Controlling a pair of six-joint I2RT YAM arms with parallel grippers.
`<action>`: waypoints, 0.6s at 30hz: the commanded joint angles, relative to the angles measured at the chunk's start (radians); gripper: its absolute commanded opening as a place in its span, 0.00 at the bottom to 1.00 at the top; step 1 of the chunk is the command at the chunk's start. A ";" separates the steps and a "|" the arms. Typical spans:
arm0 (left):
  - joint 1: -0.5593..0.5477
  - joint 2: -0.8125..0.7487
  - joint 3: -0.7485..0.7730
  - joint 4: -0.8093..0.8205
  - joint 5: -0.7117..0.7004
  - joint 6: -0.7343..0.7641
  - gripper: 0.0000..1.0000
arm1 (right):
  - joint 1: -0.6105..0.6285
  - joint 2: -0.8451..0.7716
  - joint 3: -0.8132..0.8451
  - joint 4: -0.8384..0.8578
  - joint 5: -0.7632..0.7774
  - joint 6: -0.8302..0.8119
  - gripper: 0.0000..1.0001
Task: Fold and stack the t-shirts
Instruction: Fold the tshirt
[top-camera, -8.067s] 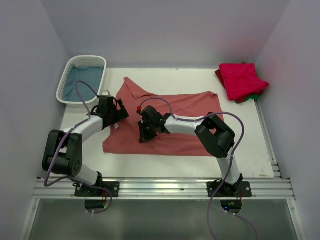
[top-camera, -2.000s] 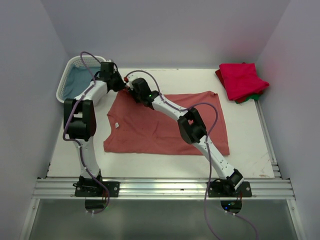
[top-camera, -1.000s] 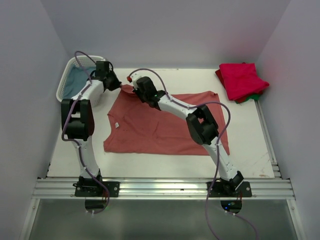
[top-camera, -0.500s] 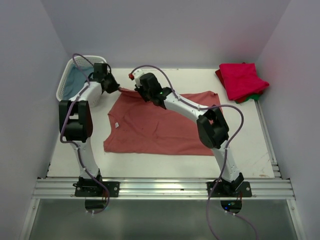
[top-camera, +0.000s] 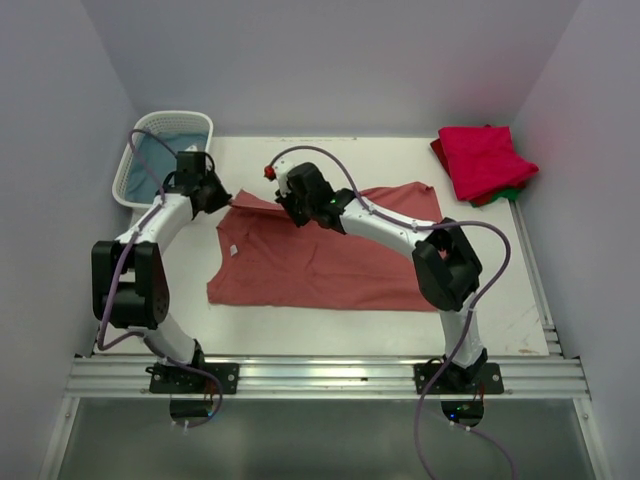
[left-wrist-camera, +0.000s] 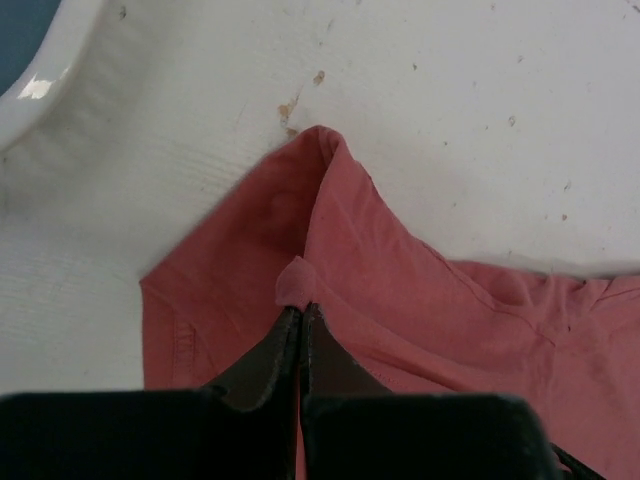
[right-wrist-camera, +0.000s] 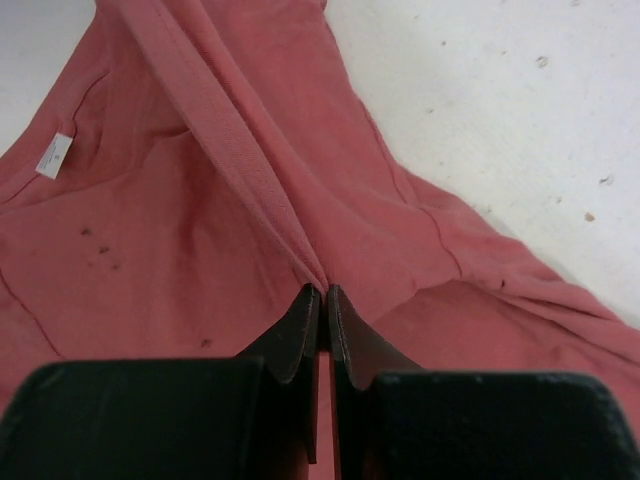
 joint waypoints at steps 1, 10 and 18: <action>0.019 -0.090 -0.077 0.022 -0.107 0.044 0.00 | 0.001 -0.079 -0.055 -0.049 0.004 0.028 0.00; 0.019 -0.268 -0.301 0.037 -0.098 0.030 0.00 | 0.031 -0.136 -0.185 -0.009 -0.027 0.085 0.00; 0.019 -0.351 -0.434 0.027 -0.055 0.018 0.00 | 0.054 -0.162 -0.248 -0.005 -0.030 0.106 0.00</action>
